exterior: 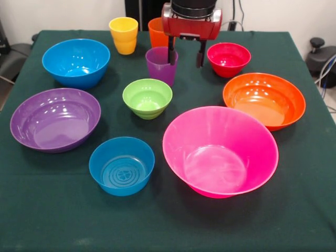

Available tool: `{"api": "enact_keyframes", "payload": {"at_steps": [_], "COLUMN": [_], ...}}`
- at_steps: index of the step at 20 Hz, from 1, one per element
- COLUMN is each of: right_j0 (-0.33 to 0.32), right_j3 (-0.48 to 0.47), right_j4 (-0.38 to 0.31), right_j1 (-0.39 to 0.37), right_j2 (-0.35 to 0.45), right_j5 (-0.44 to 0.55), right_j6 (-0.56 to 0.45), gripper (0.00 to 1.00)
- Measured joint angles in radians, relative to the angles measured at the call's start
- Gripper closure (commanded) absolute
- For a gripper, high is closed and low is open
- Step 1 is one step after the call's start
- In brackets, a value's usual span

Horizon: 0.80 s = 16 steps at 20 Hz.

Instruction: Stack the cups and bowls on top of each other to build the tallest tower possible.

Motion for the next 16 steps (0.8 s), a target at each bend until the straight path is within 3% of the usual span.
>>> {"api": "enact_keyframes", "payload": {"at_steps": [6, 11, 13, 16], "right_j0": [0.038, 0.169, 0.240, 0.271], "right_j3": [0.015, 0.054, 0.077, 0.092], "right_j4": [0.036, 0.131, 0.181, 0.196], "right_j1": [0.001, 0.001, 0.000, -0.002], "right_j2": [-0.054, -0.188, -0.243, -0.260], "right_j5": [-0.025, -0.089, -0.115, -0.131], "right_j6": [0.037, 0.209, 0.340, 0.430], "gripper": [0.00, 0.00, 0.00, 0.00]}}
